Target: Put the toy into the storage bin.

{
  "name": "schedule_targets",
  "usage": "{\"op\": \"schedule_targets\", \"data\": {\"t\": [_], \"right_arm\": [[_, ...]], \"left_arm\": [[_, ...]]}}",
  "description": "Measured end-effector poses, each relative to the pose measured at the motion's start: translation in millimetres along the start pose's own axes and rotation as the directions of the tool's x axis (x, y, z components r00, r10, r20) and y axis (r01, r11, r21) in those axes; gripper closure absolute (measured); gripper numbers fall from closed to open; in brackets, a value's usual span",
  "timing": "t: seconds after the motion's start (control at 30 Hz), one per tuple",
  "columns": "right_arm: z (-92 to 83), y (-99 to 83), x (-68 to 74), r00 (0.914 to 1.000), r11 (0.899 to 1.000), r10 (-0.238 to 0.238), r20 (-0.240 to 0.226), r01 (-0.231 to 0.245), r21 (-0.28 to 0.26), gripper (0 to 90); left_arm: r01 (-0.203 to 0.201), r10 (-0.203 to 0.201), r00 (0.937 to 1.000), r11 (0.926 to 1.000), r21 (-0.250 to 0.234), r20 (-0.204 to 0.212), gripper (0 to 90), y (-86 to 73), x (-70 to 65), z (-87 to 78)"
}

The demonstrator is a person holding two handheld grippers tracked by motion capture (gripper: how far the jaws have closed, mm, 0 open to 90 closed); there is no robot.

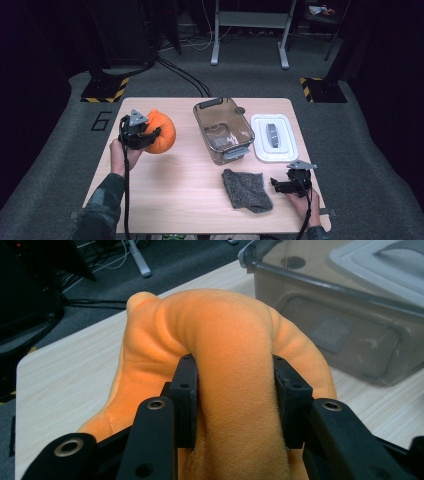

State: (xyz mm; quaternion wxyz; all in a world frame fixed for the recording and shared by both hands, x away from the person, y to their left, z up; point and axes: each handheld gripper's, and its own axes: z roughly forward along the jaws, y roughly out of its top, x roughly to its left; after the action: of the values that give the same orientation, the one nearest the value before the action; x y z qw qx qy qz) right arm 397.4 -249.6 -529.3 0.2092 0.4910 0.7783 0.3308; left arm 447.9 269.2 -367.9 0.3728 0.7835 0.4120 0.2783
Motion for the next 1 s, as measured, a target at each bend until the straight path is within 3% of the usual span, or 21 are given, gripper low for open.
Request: {"op": "schedule_targets", "data": {"t": [0.5, 1.0], "right_arm": [[0.2, 0.2, 0.4, 1.0, 1.0, 0.006, 0.002, -0.006, -0.002, 2.4], [0.2, 0.1, 0.3, 1.0, 1.0, 0.004, 0.001, -0.004, -0.002, 2.4]], "left_arm": [[-0.055, 0.056, 0.9981, 0.9981, -0.029, 0.026, 61.4, 42.7, -11.9, 6.1], [-0.108, 0.113, 0.991, 0.9916, -0.071, 0.071, 61.1, 84.3, -40.4, 25.2]]}}
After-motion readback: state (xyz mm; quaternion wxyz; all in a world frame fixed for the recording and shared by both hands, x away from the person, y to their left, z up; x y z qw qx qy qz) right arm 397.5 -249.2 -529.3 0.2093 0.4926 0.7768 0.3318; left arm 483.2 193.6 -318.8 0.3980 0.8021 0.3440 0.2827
